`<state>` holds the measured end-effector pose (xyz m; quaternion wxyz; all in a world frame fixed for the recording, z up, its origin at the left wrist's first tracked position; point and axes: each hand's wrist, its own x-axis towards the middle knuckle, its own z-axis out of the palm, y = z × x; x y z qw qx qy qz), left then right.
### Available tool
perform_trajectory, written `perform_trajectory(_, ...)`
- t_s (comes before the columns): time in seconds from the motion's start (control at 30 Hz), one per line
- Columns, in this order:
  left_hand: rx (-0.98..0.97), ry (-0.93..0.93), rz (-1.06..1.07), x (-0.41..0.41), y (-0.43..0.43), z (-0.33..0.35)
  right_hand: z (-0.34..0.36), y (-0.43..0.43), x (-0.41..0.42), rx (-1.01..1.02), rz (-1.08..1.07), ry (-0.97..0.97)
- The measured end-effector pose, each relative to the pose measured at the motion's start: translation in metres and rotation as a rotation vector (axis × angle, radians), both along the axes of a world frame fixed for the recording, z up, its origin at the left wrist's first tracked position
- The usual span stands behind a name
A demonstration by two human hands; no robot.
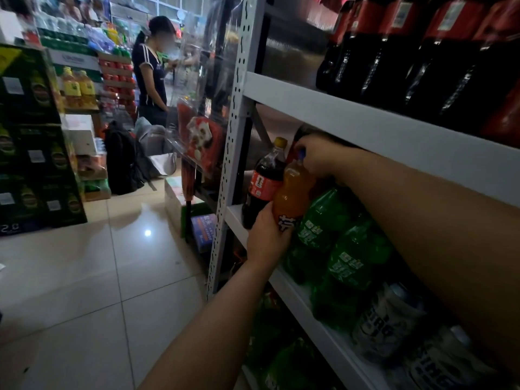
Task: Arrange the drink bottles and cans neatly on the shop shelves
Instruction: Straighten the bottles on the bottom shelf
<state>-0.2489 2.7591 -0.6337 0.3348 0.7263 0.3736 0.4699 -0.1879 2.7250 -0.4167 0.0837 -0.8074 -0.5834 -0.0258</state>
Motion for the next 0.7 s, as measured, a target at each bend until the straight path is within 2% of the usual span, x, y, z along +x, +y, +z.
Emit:
perform_trajectory(0.13,-0.007,-0.112,-0.002,-0.017,0.002,-0.015,-0.001,0.007,0.005,0.071,-0.026,0.055)
perform_trajectory(0.27,0.009,-0.041,-0.038,-0.019,0.001,-0.026,-0.005,0.009,0.006,0.142,-0.071,0.131)
perform_trajectory(0.4,-0.066,-0.056,-0.104,-0.011,0.002,-0.033,-0.008,0.009,0.008,0.140,-0.127,0.110)
perform_trajectory(0.53,-0.045,-0.089,-0.105,-0.010,-0.002,-0.039,-0.010,0.009,0.008,0.133,-0.117,0.143)
perform_trajectory(0.6,0.004,-0.124,-0.051,-0.016,0.000,-0.040,-0.011,0.008,0.008,0.145,-0.112,0.148)
perform_trajectory(0.7,0.018,-0.218,0.173,-0.028,0.020,-0.033,-0.012,0.007,0.010,0.159,-0.094,0.193)
